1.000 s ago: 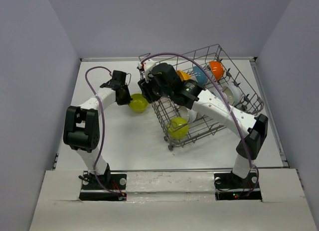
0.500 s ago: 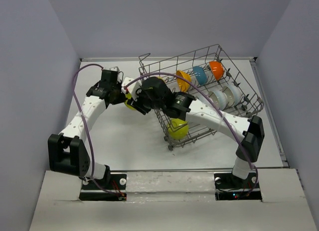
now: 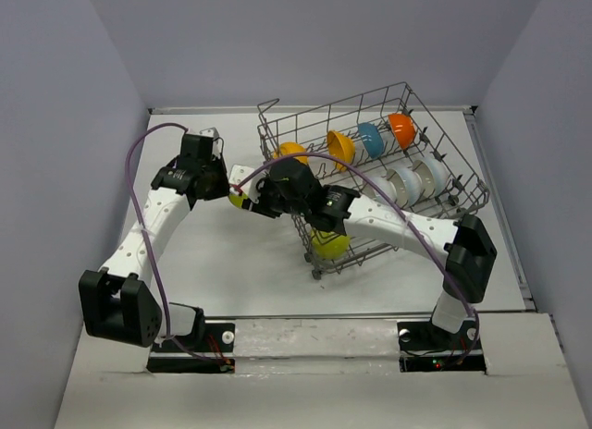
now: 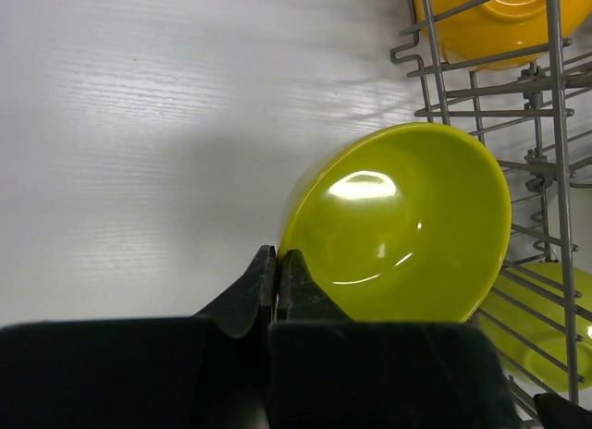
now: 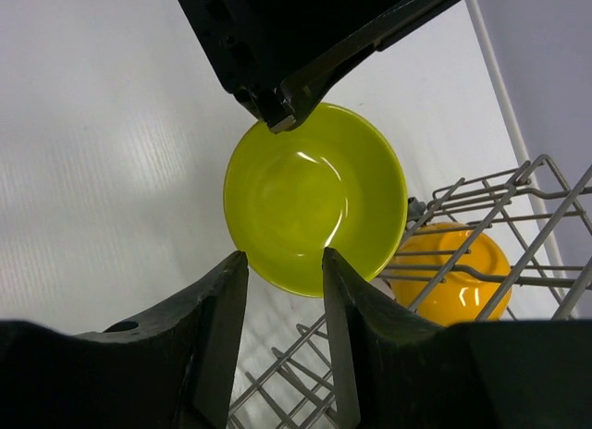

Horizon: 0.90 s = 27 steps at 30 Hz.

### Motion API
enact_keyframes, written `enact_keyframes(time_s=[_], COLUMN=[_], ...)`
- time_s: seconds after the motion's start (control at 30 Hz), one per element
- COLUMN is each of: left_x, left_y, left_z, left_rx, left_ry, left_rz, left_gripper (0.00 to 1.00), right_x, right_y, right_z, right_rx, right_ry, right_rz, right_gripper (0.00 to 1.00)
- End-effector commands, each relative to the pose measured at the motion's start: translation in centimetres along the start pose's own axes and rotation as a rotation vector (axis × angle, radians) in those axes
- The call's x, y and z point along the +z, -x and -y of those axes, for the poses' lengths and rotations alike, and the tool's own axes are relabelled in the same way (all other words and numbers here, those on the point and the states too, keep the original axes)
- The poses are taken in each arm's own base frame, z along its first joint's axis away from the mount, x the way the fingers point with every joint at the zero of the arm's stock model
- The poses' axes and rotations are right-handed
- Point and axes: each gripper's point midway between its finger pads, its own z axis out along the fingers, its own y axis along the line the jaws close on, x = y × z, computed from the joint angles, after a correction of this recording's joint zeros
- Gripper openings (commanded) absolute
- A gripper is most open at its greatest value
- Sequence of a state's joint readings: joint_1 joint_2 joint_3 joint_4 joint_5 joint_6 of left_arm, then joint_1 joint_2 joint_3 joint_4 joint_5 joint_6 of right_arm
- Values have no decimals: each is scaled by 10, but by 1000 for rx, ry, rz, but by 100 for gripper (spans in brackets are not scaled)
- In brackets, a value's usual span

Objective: Load the bowls into the dish rack
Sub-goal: Pass from the left arm to the right

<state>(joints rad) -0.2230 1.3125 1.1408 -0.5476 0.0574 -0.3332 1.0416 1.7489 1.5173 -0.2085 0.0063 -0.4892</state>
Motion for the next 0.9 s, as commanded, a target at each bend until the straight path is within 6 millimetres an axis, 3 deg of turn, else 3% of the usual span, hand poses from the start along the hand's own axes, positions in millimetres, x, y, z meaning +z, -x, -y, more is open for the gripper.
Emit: enact_keyframes(time_s=[0.0,0.27,0.53,0.87], left_x=[-21,-28,-37,-46], left_y=[13,17,24,28], left_z=[12,17,20,24], left_rx=[25,26,36,42], left_ry=[-54,-77,-88,-101], left_rz=[49,61,80,90], left_gripper=[0,0,0,0], right_x=[-14,-6,6,19], right_y=[45,49,37,29], right_z=[13,-18,-42,-41], right_rx=[-31,-39,-46,-58], right_ry=[-34,61,105,78], right_rz=[163,182,148,142], right_gripper=[43,43,42,42])
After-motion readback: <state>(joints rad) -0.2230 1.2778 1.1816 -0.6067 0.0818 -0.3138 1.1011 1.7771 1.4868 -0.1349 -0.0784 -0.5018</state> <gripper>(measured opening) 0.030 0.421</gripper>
